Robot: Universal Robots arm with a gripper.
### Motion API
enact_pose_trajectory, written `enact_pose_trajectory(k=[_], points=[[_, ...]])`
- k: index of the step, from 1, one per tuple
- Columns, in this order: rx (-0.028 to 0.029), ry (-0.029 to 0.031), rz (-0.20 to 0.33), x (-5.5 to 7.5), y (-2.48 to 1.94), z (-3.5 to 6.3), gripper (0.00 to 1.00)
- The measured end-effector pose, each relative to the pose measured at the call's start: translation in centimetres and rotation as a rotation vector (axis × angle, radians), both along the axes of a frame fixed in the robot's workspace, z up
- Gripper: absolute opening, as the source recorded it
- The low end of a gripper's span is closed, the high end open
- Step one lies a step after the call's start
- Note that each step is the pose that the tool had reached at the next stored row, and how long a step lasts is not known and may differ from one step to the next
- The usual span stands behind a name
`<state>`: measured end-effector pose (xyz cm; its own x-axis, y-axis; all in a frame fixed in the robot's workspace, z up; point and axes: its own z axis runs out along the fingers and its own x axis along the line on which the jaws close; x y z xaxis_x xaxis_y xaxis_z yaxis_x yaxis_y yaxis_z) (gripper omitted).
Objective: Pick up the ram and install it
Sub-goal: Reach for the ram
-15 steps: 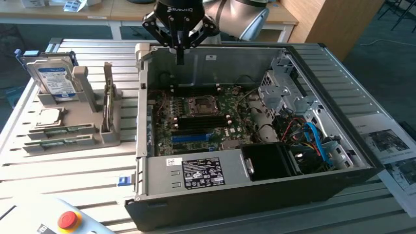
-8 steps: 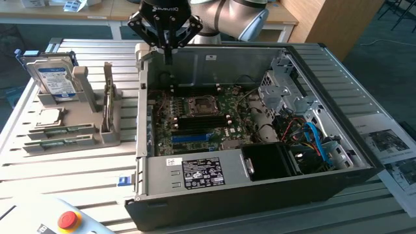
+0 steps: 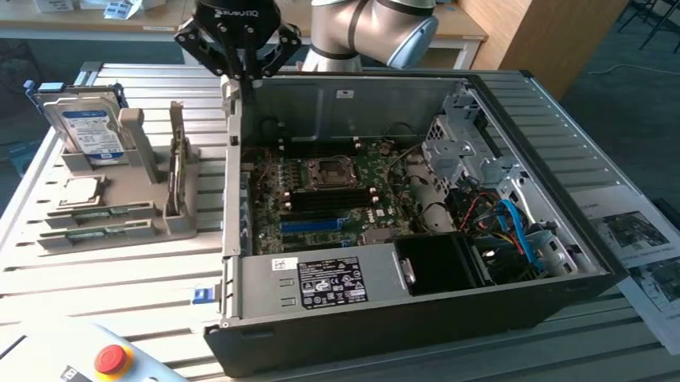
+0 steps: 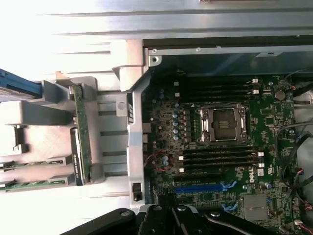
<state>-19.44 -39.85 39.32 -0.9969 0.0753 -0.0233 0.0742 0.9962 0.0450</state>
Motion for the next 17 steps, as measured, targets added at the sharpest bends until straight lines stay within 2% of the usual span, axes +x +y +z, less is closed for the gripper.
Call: enact_pose_trajectory(k=[17], points=[[-0.0001, -0.0001, 0.0, -6.0, 0.02, 0.0, 0.1]])
